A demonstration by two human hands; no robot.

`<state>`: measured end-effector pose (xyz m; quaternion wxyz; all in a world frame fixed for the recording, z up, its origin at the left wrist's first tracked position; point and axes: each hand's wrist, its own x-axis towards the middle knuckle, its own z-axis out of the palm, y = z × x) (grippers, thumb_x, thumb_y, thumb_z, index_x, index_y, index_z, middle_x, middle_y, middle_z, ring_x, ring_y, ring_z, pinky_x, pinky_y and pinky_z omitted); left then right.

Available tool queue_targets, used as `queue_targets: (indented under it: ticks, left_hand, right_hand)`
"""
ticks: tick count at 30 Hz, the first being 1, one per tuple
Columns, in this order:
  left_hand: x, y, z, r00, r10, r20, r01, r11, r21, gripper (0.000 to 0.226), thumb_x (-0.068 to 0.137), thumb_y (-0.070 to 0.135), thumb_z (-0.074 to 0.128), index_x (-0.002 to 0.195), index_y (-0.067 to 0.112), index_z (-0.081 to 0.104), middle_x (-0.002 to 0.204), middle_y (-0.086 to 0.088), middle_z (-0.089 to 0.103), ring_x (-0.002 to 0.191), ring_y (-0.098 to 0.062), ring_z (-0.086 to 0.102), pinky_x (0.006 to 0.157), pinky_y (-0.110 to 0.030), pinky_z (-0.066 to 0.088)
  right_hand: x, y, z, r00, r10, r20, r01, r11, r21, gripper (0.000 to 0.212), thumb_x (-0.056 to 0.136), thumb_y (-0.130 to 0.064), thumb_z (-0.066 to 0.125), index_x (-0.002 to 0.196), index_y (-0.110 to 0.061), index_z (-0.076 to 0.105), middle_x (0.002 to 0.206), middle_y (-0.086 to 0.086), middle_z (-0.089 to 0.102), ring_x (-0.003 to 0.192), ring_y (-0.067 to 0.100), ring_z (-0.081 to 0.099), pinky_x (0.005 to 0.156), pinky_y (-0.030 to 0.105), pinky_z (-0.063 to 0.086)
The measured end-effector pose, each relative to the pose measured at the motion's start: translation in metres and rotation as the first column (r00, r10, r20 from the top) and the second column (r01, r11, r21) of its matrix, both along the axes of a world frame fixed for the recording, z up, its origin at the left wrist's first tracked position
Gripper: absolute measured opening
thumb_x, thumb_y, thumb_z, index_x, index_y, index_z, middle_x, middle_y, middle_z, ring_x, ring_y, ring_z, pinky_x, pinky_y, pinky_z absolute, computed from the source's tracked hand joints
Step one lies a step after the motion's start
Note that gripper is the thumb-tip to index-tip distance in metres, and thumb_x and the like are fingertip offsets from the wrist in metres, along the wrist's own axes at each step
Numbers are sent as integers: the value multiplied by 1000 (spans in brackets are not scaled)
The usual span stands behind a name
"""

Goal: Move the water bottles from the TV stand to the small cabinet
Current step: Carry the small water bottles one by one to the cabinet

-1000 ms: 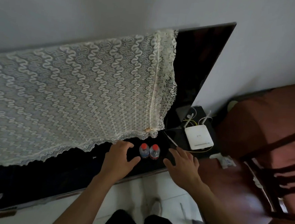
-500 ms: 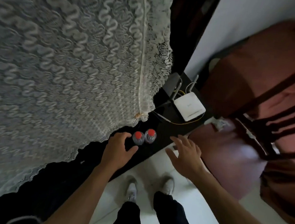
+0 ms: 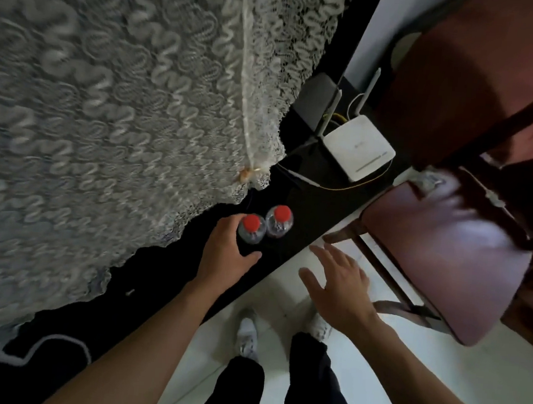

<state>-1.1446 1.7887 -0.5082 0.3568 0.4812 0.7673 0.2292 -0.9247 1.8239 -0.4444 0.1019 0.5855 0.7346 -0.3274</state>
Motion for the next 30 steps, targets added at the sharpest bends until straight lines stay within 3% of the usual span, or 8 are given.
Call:
queue_targets:
  ticks: [6,9,11,16,21,27,30]
  left_hand:
    - [7,11,-50,994,111,-16,-107,980,167,63,73,20,88,125,19,52,119,5,51,111,-20,56,89,-33,49]
    - [8,16,-63,987,151,-51,-134,958,255,60,67,14,89,116,13,56,110,8,49,104,-22,57,82,-28,44]
    - [8,20,-66,981,180,-72,-154,950,273,57,63,12,88,112,11,58,107,1,58,100,-24,60,78,-25,42]
    - [6,9,-65,969,234,-76,-205,938,280,57,59,11,87,111,7,62,106,-7,67,96,-26,65,79,-24,46]
    - [5,-15,-18,976,207,-63,-177,932,317,60,59,12,88,112,7,61,105,-6,65,91,-17,60,79,-22,46]
    - [14,-29,88,990,139,-16,-121,910,396,60,63,47,72,106,8,60,95,7,58,82,0,49,78,-2,37]
    - [21,-24,141,993,118,-1,-106,889,446,57,61,47,74,103,10,61,93,7,61,80,-7,55,77,-15,48]
  right_hand:
    - [5,-8,-36,997,-74,-22,73,997,-18,57,96,-58,37,149,-37,31,160,-3,26,147,24,22,117,50,18]
    - [7,-12,-48,995,-100,-24,99,994,-36,57,97,-58,38,149,-36,31,160,-3,26,147,24,23,117,51,19]
    - [7,-13,-53,993,-114,-26,113,993,-34,57,96,-58,39,149,-35,32,160,-3,28,147,24,24,117,52,20]
    - [10,-14,-44,990,-139,-35,138,990,-33,56,97,-57,40,148,-35,34,159,-3,30,146,24,24,116,52,19]
    - [12,1,-18,982,-174,-67,172,985,-31,64,91,-65,37,146,-32,38,155,2,37,140,27,36,111,59,32]
    - [1,19,30,937,-297,-183,289,955,-73,82,75,-81,26,139,-32,44,143,2,50,121,27,55,99,58,45]
    - [0,21,65,931,-298,-210,286,954,-87,81,79,-78,30,142,-28,42,136,7,56,110,26,62,95,54,50]
